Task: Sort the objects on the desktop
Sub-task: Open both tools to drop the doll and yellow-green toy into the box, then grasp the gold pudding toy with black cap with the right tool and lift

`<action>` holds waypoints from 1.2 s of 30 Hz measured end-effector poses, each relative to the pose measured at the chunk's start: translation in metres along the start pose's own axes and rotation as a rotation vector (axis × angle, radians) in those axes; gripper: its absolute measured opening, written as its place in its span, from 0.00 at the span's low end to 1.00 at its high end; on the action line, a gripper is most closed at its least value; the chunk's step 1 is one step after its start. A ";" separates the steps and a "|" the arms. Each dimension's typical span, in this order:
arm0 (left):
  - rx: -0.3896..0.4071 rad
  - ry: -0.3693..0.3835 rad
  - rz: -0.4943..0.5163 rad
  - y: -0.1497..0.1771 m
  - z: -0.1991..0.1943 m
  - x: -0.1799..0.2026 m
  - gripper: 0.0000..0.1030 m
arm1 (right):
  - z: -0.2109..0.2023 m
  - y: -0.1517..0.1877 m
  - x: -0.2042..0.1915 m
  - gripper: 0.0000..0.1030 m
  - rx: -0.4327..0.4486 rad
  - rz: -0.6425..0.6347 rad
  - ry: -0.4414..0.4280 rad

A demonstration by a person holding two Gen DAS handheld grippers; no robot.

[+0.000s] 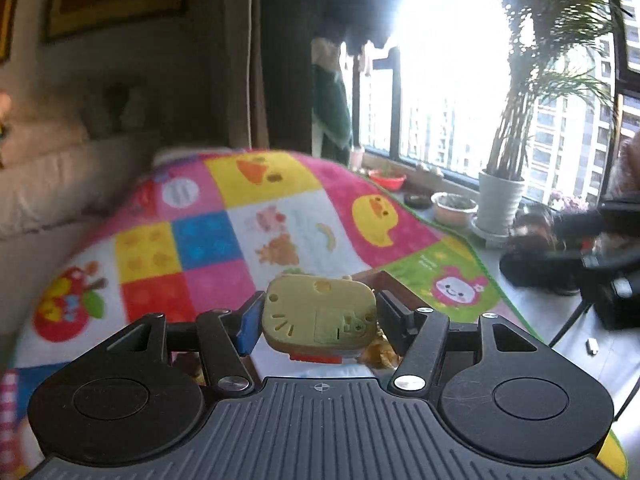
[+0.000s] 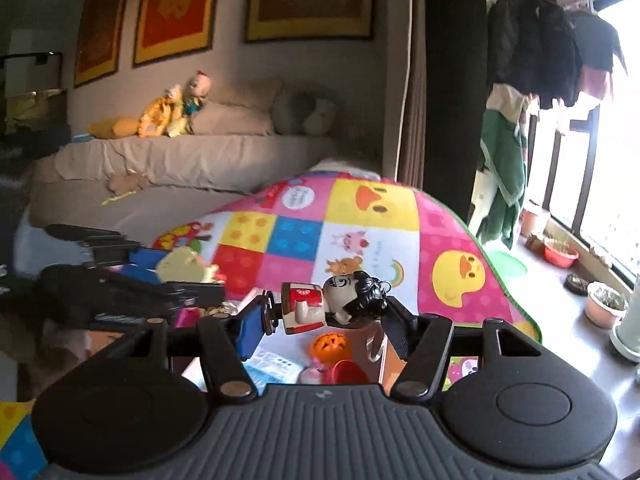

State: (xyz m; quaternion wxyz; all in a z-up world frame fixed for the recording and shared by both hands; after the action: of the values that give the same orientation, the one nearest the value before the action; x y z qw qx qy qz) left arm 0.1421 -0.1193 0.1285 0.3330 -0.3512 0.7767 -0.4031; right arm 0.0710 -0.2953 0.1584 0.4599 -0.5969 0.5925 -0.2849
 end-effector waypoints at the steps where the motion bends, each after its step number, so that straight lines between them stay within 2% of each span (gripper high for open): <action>1: -0.007 0.002 -0.012 -0.001 0.012 -0.004 0.63 | 0.012 -0.001 0.002 0.60 -0.013 0.007 0.001; 5: -0.035 0.000 -0.078 -0.003 0.052 -0.024 0.63 | 0.060 -0.001 0.007 0.60 -0.060 0.020 0.018; 7: -0.055 0.009 -0.107 0.002 0.063 -0.036 0.74 | 0.083 0.002 0.006 0.61 -0.092 0.014 0.014; 9: -0.076 -0.015 -0.131 0.013 0.062 -0.046 0.77 | 0.105 0.008 0.006 0.63 -0.132 0.015 0.029; 12: -0.084 -0.025 -0.156 0.036 0.037 -0.054 0.83 | 0.112 0.022 0.002 0.63 -0.175 0.021 0.010; 16: -0.098 -0.085 -0.170 0.079 -0.007 -0.054 0.92 | 0.104 0.038 -0.003 0.64 -0.195 -0.007 0.010; 20: -0.172 -0.196 -0.204 0.134 -0.042 -0.052 0.92 | 0.092 0.035 -0.013 0.66 -0.188 -0.031 0.010; 24: -0.242 -0.238 -0.283 0.179 -0.057 -0.058 0.92 | 0.094 0.020 -0.038 0.68 -0.194 -0.032 -0.038; 27: -0.231 -0.272 -0.284 0.195 -0.066 -0.060 0.92 | 0.106 0.011 -0.068 0.68 -0.241 -0.029 -0.115; 31: -0.210 -0.246 -0.313 0.204 -0.072 -0.064 0.92 | 0.142 0.007 -0.108 0.66 -0.357 -0.026 -0.173; 33: -0.186 -0.235 -0.335 0.205 -0.072 -0.067 0.93 | 0.170 0.002 -0.121 0.59 -0.440 0.031 -0.201; 36: -0.174 -0.220 -0.352 0.205 -0.072 -0.067 0.93 | 0.215 -0.006 -0.137 0.60 -0.516 0.126 -0.182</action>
State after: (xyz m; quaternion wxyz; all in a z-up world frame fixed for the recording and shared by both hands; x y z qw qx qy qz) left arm 0.0629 0.0515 0.0002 0.3089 -0.5506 0.6942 -0.3457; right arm 0.2454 -0.1180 0.1020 0.3607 -0.6794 0.6377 -0.0408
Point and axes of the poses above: each gripper's, at about its wrist camera, not at the fingertips, and z roughly the way its jaws point, x to its right, y to its underside, the point moved 2 cm from there along z, roughly the way its jaws point, and after that the axes turned 15 degrees about z, right-handed, at the moved point
